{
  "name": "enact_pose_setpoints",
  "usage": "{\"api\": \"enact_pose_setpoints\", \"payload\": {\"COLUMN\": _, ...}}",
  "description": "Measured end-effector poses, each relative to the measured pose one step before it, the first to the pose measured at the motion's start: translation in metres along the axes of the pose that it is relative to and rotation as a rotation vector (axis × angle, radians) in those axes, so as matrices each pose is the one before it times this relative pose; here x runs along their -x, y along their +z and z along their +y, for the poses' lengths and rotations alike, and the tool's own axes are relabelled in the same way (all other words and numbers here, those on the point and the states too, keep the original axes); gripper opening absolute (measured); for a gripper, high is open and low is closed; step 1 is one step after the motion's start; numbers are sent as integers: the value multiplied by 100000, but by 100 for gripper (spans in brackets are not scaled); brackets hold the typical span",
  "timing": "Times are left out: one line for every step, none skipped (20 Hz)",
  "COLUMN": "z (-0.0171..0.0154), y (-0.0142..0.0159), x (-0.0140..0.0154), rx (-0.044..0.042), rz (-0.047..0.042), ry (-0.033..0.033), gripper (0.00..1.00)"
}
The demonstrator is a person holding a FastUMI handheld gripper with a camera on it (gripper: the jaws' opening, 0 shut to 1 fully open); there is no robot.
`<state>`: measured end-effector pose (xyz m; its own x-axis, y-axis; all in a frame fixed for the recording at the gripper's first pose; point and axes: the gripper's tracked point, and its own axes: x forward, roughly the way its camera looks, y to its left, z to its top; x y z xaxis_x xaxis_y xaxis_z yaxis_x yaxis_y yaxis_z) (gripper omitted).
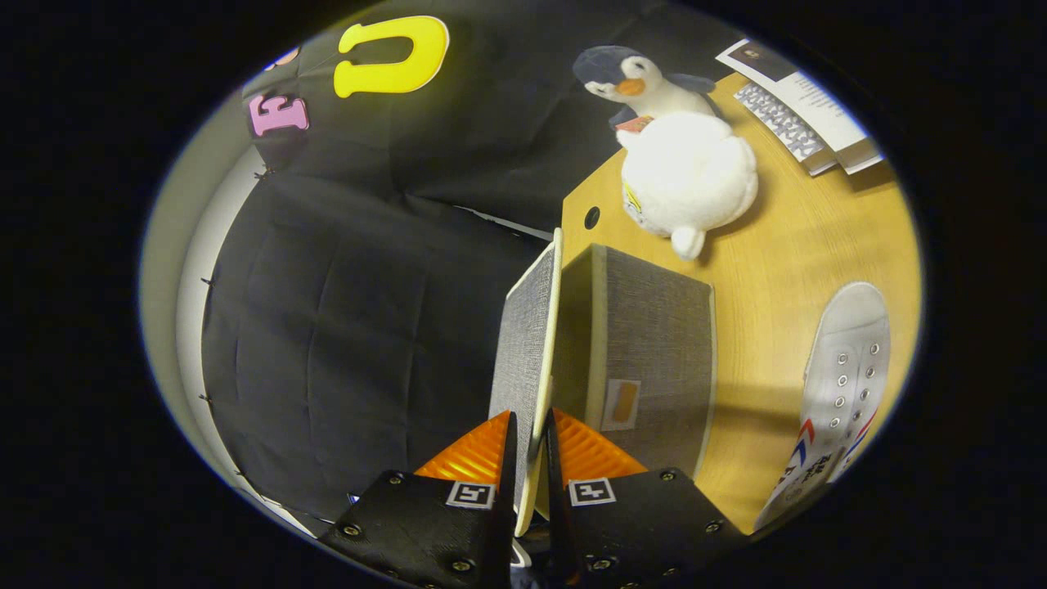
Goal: Open the storage box then place both shoes into the box .Put the left shoe in first, then the right shoe, with the right side of both shoes facing outward in a uniform manner.
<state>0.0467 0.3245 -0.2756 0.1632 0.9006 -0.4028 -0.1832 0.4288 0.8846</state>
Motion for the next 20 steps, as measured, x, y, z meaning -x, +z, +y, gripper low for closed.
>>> {"api": "enact_pose_setpoints", "payload": {"z": 1105, "y": 108, "x": 71, "rx": 1020, "rz": 262, "ry": 854, "gripper": 19}}
{"api": "enact_pose_setpoints", "payload": {"z": 1259, "y": 260, "x": -138, "rx": 1317, "rz": 120, "ry": 874, "gripper": 18}}
{"api": "enact_pose_setpoints", "payload": {"z": 1336, "y": 359, "x": -204, "rx": 1786, "rz": -29, "ry": 1052, "gripper": 18}}
{"api": "enact_pose_setpoints", "payload": {"z": 1422, "y": 377, "x": -294, "rx": 2303, "rz": -352, "ry": 1046, "gripper": 18}}
{"api": "enact_pose_setpoints", "payload": {"z": 1479, "y": 284, "x": -302, "rx": 2840, "rz": 143, "ry": 706, "gripper": 18}}
{"api": "enact_pose_setpoints", "payload": {"z": 1304, "y": 279, "x": -492, "rx": 2961, "rz": 550, "ry": 271, "gripper": 19}}
{"api": "enact_pose_setpoints", "payload": {"z": 1283, "y": 244, "x": -531, "rx": 2593, "rz": 571, "ry": 395, "gripper": 19}}
{"api": "enact_pose_setpoints", "payload": {"z": 1495, "y": 317, "x": -674, "rx": 1983, "rz": 351, "ry": 1696, "gripper": 19}}
{"api": "enact_pose_setpoints", "payload": {"z": 1516, "y": 299, "x": -736, "rx": 1955, "rz": 149, "ry": 1407, "gripper": 19}}
{"api": "enact_pose_setpoints", "payload": {"z": 1180, "y": 281, "x": -909, "rx": 2693, "rz": 345, "ry": 193, "gripper": 19}}
{"api": "enact_pose_setpoints", "payload": {"z": 1347, "y": 114, "x": -1201, "rx": 2824, "rz": 836, "ry": 253, "gripper": 19}}
{"api": "enact_pose_setpoints", "payload": {"z": 1071, "y": -22, "x": -1105, "rx": 2233, "rz": 1514, "ry": -211, "gripper": 19}}
{"api": "enact_pose_setpoints", "payload": {"z": 772, "y": -131, "x": -1278, "rx": 2087, "rz": 1614, "ry": -718, "gripper": 19}}
{"api": "enact_pose_setpoints", "payload": {"z": 557, "y": -104, "x": -1349, "rx": 1756, "rz": 1364, "ry": -1133, "gripper": 19}}
{"api": "enact_pose_setpoints", "payload": {"z": 643, "y": -84, "x": -1390, "rx": 1030, "rz": 772, "ry": -1251, "gripper": 19}}
{"api": "enact_pose_setpoints", "payload": {"z": 418, "y": -47, "x": -1358, "rx": 341, "rz": 728, "ry": -1115, "gripper": 19}}
{"api": "enact_pose_setpoints", "payload": {"z": 434, "y": -14, "x": -1567, "rx": 264, "rz": 518, "ry": -887, "gripper": 19}}
{"api": "enact_pose_setpoints", "payload": {"z": 428, "y": -110, "x": -1494, "rx": 471, "rz": 908, "ry": -1107, "gripper": 19}}
{"api": "enact_pose_setpoints", "payload": {"z": 413, "y": -327, "x": -1424, "rx": 631, "rz": 1622, "ry": -1671, "gripper": 19}}
{"api": "enact_pose_setpoints", "payload": {"z": 212, "y": -206, "x": -1487, "rx": 1379, "rz": 1407, "ry": -2135, "gripper": 19}}
